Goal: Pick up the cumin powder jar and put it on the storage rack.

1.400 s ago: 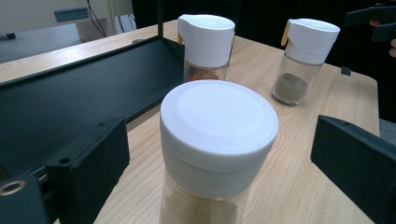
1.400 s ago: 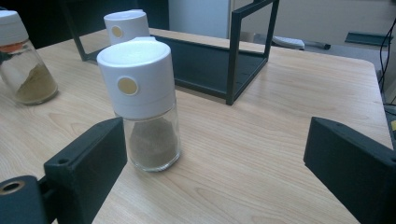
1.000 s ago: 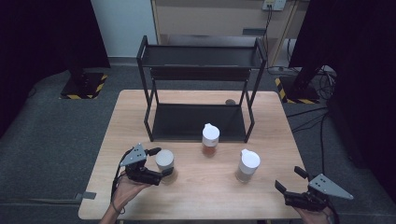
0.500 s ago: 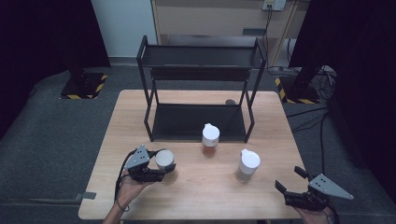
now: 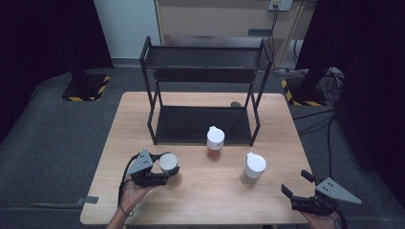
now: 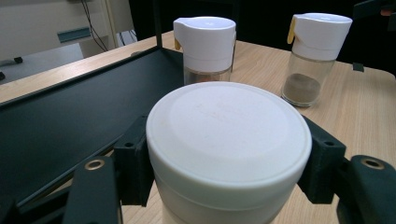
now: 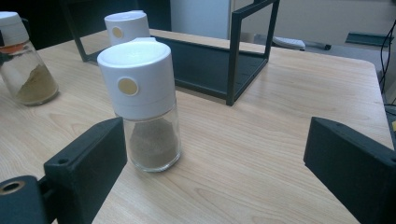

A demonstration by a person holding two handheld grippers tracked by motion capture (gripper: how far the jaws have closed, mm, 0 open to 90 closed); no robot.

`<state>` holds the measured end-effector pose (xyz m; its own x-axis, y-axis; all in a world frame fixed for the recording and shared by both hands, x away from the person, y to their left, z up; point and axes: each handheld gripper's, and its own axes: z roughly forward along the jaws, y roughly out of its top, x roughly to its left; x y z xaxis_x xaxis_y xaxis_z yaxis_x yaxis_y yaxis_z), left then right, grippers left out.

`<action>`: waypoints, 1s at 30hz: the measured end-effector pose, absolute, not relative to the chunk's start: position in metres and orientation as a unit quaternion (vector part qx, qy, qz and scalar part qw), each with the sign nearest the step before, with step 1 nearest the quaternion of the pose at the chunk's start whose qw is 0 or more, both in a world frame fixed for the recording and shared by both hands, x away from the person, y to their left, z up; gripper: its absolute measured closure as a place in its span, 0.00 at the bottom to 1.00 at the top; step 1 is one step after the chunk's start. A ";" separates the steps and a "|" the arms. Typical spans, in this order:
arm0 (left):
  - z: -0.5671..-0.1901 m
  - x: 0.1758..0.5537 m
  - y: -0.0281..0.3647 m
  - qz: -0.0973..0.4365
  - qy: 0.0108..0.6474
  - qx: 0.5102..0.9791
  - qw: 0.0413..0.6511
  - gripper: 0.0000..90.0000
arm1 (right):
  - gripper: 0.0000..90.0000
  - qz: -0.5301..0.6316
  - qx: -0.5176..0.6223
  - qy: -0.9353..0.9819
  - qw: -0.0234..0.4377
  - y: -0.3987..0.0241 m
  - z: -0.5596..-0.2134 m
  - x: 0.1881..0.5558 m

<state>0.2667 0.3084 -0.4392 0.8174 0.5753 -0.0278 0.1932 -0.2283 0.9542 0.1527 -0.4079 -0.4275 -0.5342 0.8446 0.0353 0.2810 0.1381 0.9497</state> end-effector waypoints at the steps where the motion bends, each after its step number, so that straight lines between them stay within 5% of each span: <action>1: -0.439 0.267 0.308 0.168 0.251 0.765 0.568 0.36 | 0.07 0.521 0.400 0.704 0.271 -0.408 -0.428 0.153; 30: -0.396 0.279 0.303 0.168 0.243 0.762 0.576 0.37 | 0.07 0.523 0.399 0.702 0.271 -0.409 -0.428 0.153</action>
<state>0.2791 0.3031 -0.3964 0.8256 0.5638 -0.0237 0.1770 -0.2189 0.9595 0.1530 -0.4087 -0.4284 -0.5343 0.8445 0.0378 0.2778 0.1332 0.9513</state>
